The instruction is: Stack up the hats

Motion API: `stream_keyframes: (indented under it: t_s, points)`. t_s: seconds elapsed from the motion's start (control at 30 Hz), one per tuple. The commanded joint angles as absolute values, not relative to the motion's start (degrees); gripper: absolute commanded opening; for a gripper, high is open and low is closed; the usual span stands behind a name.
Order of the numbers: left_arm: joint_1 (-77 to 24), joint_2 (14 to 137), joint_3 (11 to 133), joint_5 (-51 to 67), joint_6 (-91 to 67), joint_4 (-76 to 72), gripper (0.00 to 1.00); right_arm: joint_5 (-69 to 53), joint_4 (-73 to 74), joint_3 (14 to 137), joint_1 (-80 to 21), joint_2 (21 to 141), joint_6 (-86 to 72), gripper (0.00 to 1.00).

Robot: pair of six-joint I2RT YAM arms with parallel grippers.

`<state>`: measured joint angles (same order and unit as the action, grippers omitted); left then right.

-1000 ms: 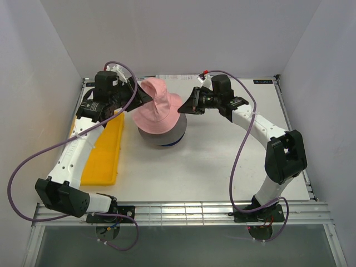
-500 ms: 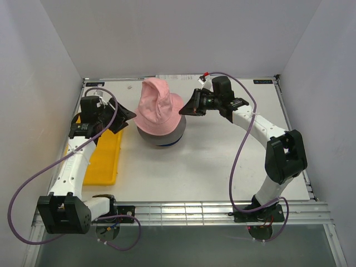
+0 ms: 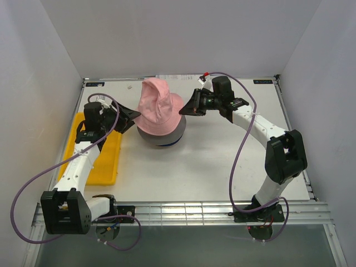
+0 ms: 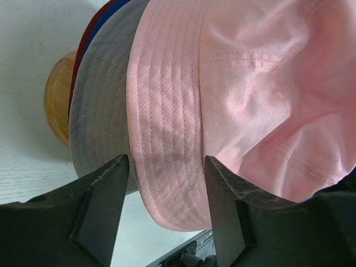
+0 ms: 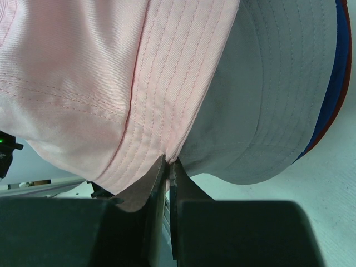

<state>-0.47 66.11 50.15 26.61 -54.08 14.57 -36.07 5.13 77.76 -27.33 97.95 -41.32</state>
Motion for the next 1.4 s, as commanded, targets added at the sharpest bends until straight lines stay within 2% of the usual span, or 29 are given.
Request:
stream_keyframes:
  t_s: [0.0,0.13,0.17,0.23,0.3,0.4,0.43,1.37]
  points:
    - [-0.1,64.2,46.7,27.2,-56.8,5.8,0.65,-36.5,5.5,77.0,-27.1,97.5,-39.8,0.08]
    - [-0.1,64.3,44.5,27.2,-58.2,2.5,0.52,-36.4,5.5,76.6,-27.0,97.5,-39.6,0.08]
    - [-0.1,64.4,44.3,27.1,-58.1,2.2,0.44,-36.4,5.6,76.6,-27.0,97.4,-39.5,0.08]
    - [-0.1,64.5,44.2,26.4,-57.8,2.3,0.33,-36.3,5.5,75.9,-26.8,97.5,-39.3,0.08]
    - [-0.1,64.7,44.3,26.2,-57.5,2.4,0.17,-36.1,5.3,75.0,-26.6,97.5,-39.0,0.08]
    - [-0.1,65.2,44.7,26.1,-56.7,2.7,0.06,-35.9,5.3,74.0,-26.2,97.5,-38.7,0.08]
    - [-0.1,65.4,44.7,26.1,-56.7,2.7,0.0,-35.8,5.3,73.3,-26.0,97.4,-38.7,0.08]
    - [-0.1,75.3,44.5,22.3,-51.5,10.5,0.0,-33.6,6.1,68.6,-25.3,99.4,-36.7,0.08]
